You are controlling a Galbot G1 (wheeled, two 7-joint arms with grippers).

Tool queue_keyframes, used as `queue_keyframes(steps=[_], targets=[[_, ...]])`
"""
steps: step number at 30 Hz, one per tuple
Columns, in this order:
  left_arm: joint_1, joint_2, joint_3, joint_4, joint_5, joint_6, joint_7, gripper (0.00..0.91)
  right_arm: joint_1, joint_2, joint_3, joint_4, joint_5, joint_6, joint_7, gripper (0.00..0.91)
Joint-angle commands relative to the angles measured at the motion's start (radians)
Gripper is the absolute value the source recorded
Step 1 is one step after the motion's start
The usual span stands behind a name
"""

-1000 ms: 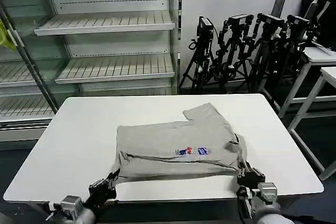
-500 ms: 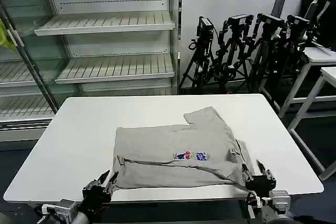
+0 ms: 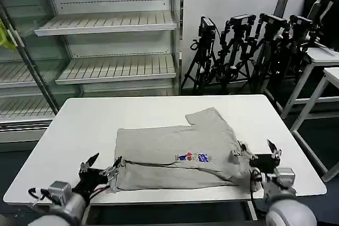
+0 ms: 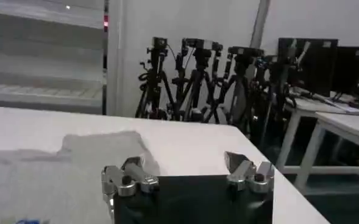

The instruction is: Fold and organize the clothes.

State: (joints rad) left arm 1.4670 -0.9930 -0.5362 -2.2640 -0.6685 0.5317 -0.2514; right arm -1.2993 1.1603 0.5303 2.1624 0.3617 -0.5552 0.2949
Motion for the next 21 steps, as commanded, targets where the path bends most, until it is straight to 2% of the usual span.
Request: queue_keyframes(steps=[1, 8, 14, 21], targets=[[-0.463, 0.002, 0.203, 0.322, -0.134, 0.039, -0.091, 0.907, 0.506, 0.012, -0.204, -0.434, 0.034, -0.024, 0.007, 0.907], [-0.614, -0.047, 0.345, 0.488, -0.102, 0.045, -0.126, 0.907, 0.64, 0.061, -0.279, -0.649, 0.034, -0.025, 0.002, 0.907], [-0.701, -0.061, 0.389, 0.626, -0.093, 0.045, -0.128, 0.907, 0.761, 0.12, -0.307, -0.818, 0.009, -0.024, 0.001, 0.907], [-0.738, -0.064, 0.409, 0.7, -0.109, 0.045, -0.127, 0.907, 0.845, 0.177, -0.315, -0.996, -0.002, -0.023, -0.005, 0.907]])
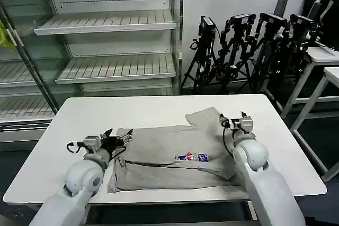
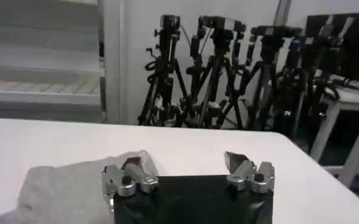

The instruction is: Fold and organize the clothes.

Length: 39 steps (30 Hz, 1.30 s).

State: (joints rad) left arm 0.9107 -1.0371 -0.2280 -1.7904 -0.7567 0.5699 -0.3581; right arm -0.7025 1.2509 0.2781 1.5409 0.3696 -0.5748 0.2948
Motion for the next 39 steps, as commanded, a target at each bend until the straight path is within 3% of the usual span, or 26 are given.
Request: queue_keyframes(steps=[1, 10, 11, 12, 13, 14, 15, 16, 17, 21, 31, 39], targets=[[-0.185, -0.023, 0.103, 0.235, -0.018, 0.007, -0.021, 0.907, 0.258, 0.093, -0.063, -0.393, -0.014, -0.004, -0.007, 0.907], [-0.16, -0.024, 0.098, 0.27, -0.016, 0.008, -0.017, 0.907, 0.291, 0.137, -0.07, -0.513, -0.03, -0.003, -0.022, 0.907], [-0.155, -0.021, 0.1, 0.271, 0.001, 0.008, -0.014, 0.333, 0.292, 0.144, -0.07, -0.529, -0.03, -0.003, -0.028, 0.907], [-0.147, -0.019, 0.102, 0.27, 0.019, 0.008, -0.001, 0.121, 0.293, 0.147, -0.069, -0.541, -0.028, -0.003, -0.038, 0.907], [-0.144, -0.017, 0.102, 0.268, 0.02, 0.008, 0.006, 0.05, 0.293, 0.147, -0.07, -0.545, -0.028, -0.003, -0.044, 0.846], [-0.138, -0.013, 0.102, 0.263, 0.018, 0.008, 0.014, 0.05, 0.293, 0.148, -0.07, -0.549, -0.027, -0.003, -0.049, 0.715], [-0.131, -0.011, 0.101, 0.256, 0.016, 0.008, 0.023, 0.05, 0.293, 0.149, -0.07, -0.553, -0.027, -0.003, -0.055, 0.373], [-0.127, -0.01, 0.101, 0.251, 0.016, 0.008, 0.027, 0.05, 0.297, 0.153, -0.068, -0.568, -0.024, -0.003, -0.062, 0.131], [-0.119, -0.008, 0.101, 0.245, 0.016, 0.008, 0.032, 0.05, 0.297, 0.156, -0.067, -0.574, -0.019, -0.002, -0.062, 0.0], [-0.092, -0.003, 0.093, 0.214, -0.003, 0.008, 0.054, 0.05, 0.291, 0.162, -0.057, -0.564, 0.051, -0.005, -0.059, 0.0], [-0.065, 0.006, 0.078, 0.185, -0.035, 0.006, 0.114, 0.05, 0.275, 0.159, -0.054, -0.538, 0.069, 0.007, -0.052, 0.0], [-0.073, 0.012, 0.049, 0.156, -0.085, -0.029, 0.122, 0.05, 0.227, 0.132, -0.059, -0.429, 0.032, 0.177, -0.055, 0.0]])
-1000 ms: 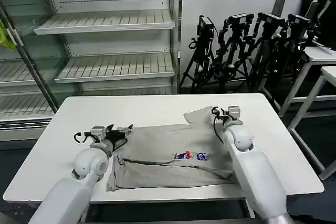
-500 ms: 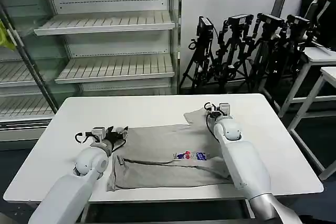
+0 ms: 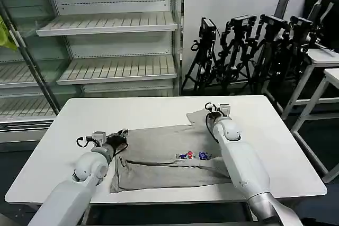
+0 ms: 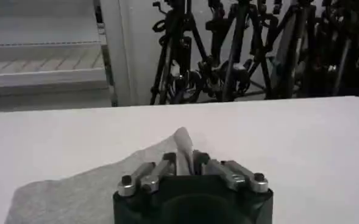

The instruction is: Fold and organize the clothes.

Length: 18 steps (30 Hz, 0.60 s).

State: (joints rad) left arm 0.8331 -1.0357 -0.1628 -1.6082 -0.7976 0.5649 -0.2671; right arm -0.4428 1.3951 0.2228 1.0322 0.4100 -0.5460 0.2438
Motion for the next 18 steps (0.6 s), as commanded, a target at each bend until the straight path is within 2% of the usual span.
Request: queue_keyframes(steps=[1, 6, 18], targets=[[0.005, 0.017, -0.018, -0.034, -0.044, -0.022, 0.04, 0.05, -0.038, -0.016, -0.003, 0.092, -0.014, 0.16, 0.0, 0.0], [0.025, 0.057, -0.041, -0.111, -0.066, -0.008, 0.056, 0.05, -0.125, -0.057, 0.006, 0.247, -0.033, 0.238, 0.0, 0.0], [0.102, 0.105, -0.096, -0.252, -0.072, -0.009, 0.052, 0.05, -0.297, -0.149, 0.058, 0.565, -0.029, 0.254, 0.007, 0.0]])
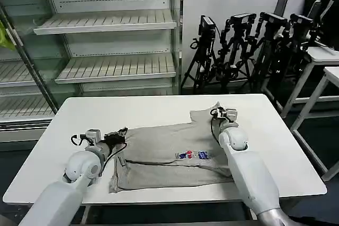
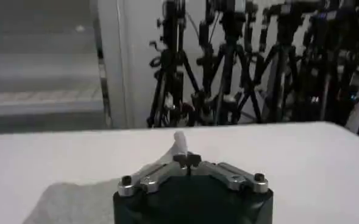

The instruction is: Fold and organize the clothes.

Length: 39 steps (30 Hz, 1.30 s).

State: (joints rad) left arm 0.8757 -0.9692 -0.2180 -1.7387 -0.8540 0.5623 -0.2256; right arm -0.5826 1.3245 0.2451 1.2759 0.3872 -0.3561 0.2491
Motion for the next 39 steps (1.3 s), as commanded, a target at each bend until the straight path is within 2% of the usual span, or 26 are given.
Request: queue_keyframes(steps=[1, 8, 15, 23, 27, 32, 35, 36, 37, 38, 39], targets=[[0.07, 0.041, -0.049, -0.138, -0.016, -0.006, 0.01, 0.05, -0.175, -0.089, 0.042, 0.347, -0.007, 0.06, 0.0, 0.0], [0.195, 0.058, -0.115, -0.265, -0.007, -0.006, 0.009, 0.05, -0.342, -0.153, 0.107, 0.538, -0.007, 0.051, -0.006, 0.0], [0.299, 0.083, -0.162, -0.364, 0.008, -0.001, 0.011, 0.05, -0.575, -0.212, 0.221, 0.715, -0.009, 0.048, -0.024, 0.0], [0.399, 0.101, -0.179, -0.422, 0.071, 0.003, 0.017, 0.05, -0.744, -0.231, 0.295, 0.793, -0.033, 0.054, -0.038, 0.0], [0.462, 0.09, -0.164, -0.417, 0.13, -0.009, 0.025, 0.05, -0.808, -0.207, 0.289, 0.797, -0.052, 0.055, -0.038, 0.0], [0.46, 0.069, -0.141, -0.354, 0.2, -0.037, 0.026, 0.05, -0.84, -0.17, 0.236, 0.781, -0.124, 0.051, -0.026, 0.0], [0.449, 0.062, -0.13, -0.33, 0.223, -0.048, 0.027, 0.05, -0.841, -0.153, 0.211, 0.769, -0.137, 0.01, -0.008, 0.0], [0.446, 0.06, -0.129, -0.324, 0.224, -0.047, 0.027, 0.05, -0.843, -0.149, 0.209, 0.771, -0.138, -0.009, 0.002, 0.191], [0.444, 0.057, -0.129, -0.322, 0.224, -0.047, 0.026, 0.06, -0.846, -0.146, 0.209, 0.773, -0.138, -0.014, 0.006, 0.907], [0.443, 0.053, -0.13, -0.323, 0.224, -0.045, 0.023, 0.544, -0.85, -0.143, 0.21, 0.777, -0.139, -0.011, 0.009, 0.907], [0.443, 0.05, -0.13, -0.325, 0.225, -0.045, 0.023, 0.907, -0.857, -0.139, 0.215, 0.784, -0.138, -0.01, 0.013, 0.907]])
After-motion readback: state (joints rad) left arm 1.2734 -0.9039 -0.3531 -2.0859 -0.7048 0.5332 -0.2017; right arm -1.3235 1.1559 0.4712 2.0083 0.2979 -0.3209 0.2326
